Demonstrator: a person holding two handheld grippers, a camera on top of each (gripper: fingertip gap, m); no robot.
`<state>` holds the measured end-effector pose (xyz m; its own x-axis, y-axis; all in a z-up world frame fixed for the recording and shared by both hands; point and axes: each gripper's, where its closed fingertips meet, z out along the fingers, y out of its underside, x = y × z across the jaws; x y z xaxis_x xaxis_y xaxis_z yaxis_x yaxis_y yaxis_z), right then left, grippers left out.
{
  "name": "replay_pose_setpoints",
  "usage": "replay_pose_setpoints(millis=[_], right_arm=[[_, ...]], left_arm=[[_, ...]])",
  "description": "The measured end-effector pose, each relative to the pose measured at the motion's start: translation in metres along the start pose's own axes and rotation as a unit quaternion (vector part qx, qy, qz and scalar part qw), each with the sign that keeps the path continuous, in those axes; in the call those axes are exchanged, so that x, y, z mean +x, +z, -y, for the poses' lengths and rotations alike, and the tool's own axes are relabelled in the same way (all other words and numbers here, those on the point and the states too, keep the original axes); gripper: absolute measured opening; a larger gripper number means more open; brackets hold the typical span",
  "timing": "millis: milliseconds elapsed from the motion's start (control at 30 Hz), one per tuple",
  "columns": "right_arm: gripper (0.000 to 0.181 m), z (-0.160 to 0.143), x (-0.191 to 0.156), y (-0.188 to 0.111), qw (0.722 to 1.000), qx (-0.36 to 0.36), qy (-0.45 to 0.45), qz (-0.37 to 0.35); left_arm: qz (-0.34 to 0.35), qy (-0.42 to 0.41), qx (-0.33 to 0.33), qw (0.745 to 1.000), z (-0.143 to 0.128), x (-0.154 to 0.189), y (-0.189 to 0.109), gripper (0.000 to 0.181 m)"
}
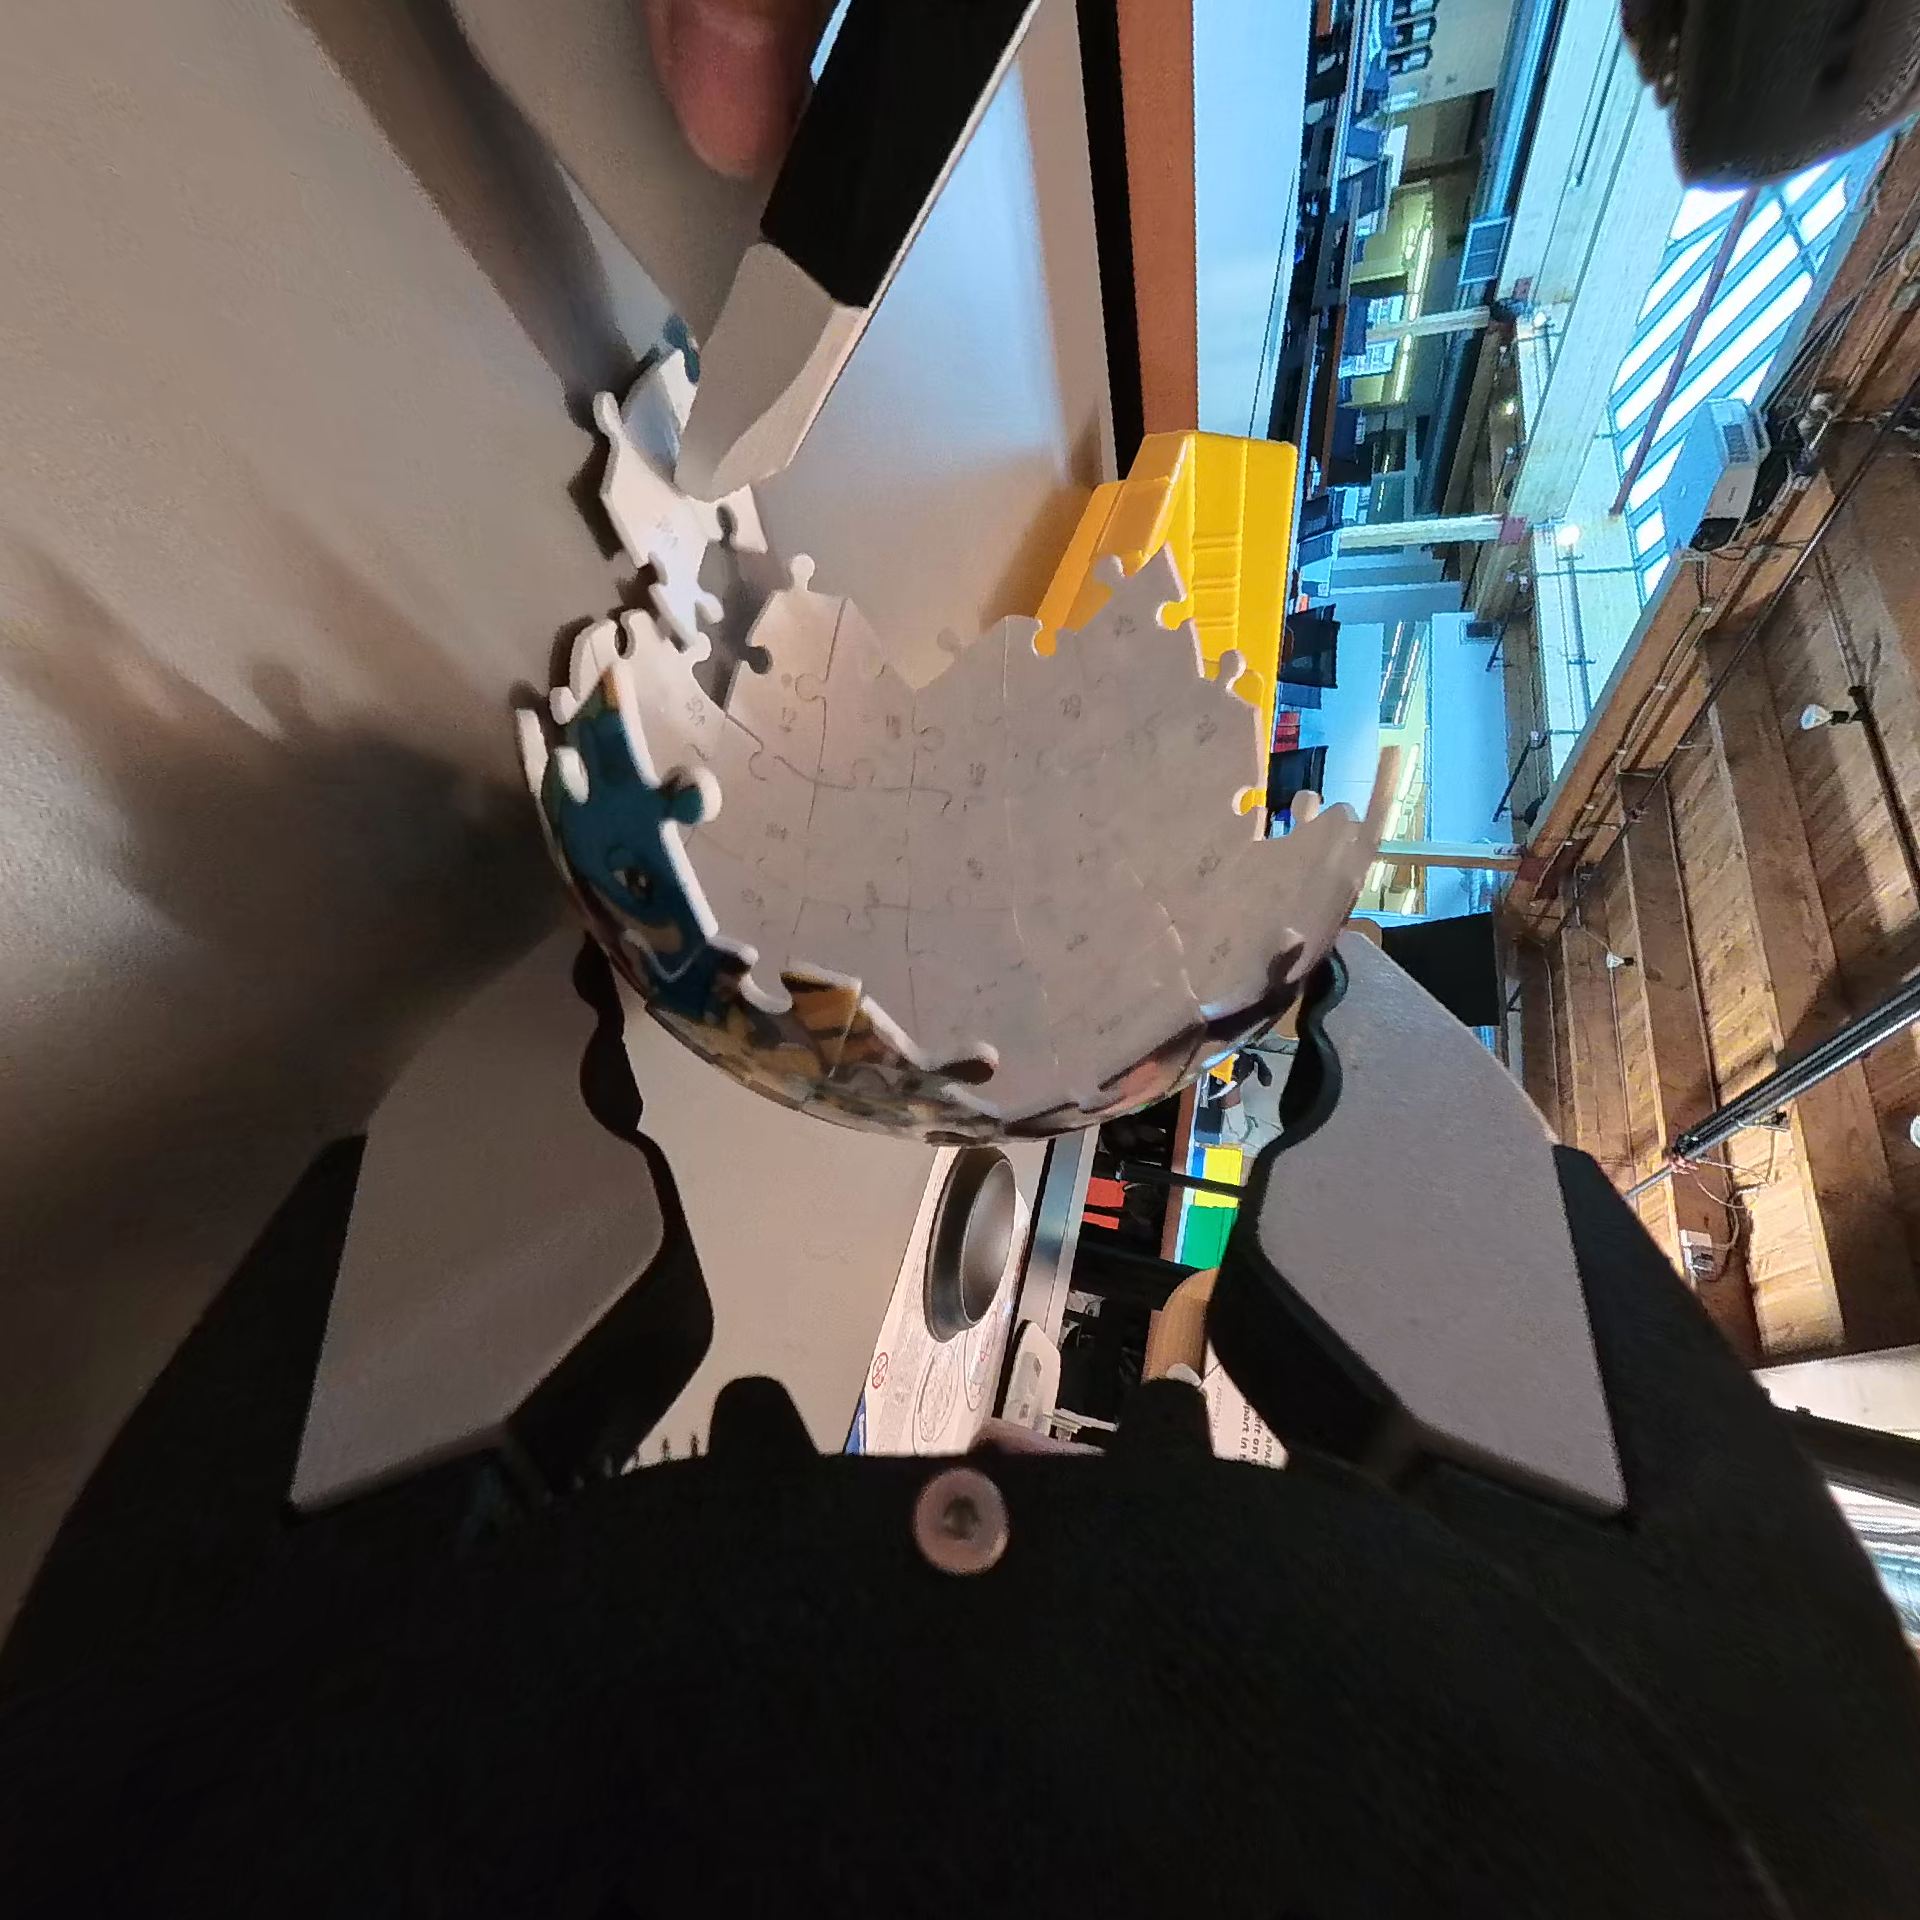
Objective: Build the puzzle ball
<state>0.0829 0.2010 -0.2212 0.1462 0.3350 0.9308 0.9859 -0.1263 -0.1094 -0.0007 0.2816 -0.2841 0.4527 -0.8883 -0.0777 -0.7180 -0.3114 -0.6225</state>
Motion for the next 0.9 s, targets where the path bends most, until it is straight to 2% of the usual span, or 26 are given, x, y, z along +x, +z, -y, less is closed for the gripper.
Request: replay_pose_setpoints(millis=[167, 467, 633, 900], right_arm=[[0.123, 0.002, 0.000, 0.000, 1.000, 0.002, -0.002, 0.000], [0.123, 0.002, 0.000, 0.000, 1.000, 0.003, -0.002, -0.001], [0.123, 0.001, 0.000, 0.000, 1.000, 0.003, -0.002, -0.001], [0.122, 0.000, 0.000, 0.000, 1.000, 0.001, -0.006, -0.001]], left_arm=[[0.002, -0.018, 0.019, 1.000, -0.001, 0.004, -0.001, 0.094], [-0.012, -0.034, 0.040, 0.999, 0.000, 0.004, 0.002, 0.094], [-0.033, -0.025, 0.012, 0.999, -0.005, -0.004, 0.002, 0.105], [-0.026, -0.029, 0.010, 0.999, -0.007, -0.016, 0.003, 0.108]])
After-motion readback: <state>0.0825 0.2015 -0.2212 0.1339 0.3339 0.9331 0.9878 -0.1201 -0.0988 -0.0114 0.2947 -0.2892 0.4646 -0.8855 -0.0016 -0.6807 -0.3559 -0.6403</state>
